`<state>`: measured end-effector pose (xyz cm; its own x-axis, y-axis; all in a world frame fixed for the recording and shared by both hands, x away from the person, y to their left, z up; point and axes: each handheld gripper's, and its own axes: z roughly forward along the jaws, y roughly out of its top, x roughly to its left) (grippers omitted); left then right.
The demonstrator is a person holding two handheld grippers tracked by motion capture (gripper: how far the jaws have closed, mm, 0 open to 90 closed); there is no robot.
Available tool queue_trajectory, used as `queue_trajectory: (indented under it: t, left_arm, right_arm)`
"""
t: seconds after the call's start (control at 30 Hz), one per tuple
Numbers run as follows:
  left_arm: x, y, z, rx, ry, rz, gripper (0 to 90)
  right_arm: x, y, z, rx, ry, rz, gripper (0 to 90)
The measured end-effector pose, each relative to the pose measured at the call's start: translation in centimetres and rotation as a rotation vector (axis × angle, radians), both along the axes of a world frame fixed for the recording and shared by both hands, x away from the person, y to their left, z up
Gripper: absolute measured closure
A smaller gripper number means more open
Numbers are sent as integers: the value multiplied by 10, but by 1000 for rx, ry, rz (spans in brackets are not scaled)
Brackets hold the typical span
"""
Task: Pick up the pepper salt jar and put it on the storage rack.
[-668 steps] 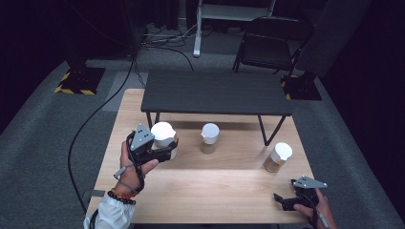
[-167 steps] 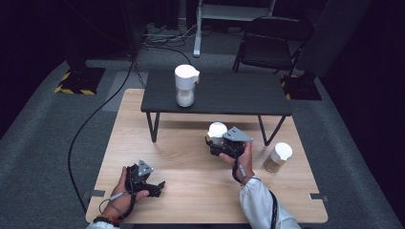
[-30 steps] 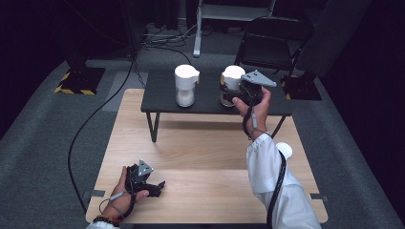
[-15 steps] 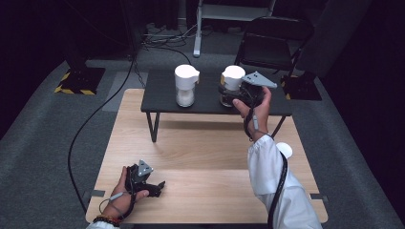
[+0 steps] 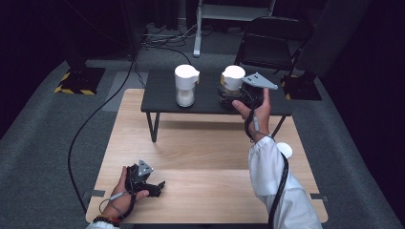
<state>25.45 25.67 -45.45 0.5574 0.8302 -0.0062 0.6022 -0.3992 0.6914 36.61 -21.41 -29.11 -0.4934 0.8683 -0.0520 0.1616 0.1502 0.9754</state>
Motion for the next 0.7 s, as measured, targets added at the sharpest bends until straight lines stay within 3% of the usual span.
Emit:
queue_trajectory:
  t: [0.27,0.7]
  left_arm:
    - [0,0,0,0,0,0,1]
    - [0,0,0,0,0,0,1]
  right_arm:
    - [-15,-5,4,-7,-22,4,21]
    - [-52,-16,4,-51,-63,41,28]
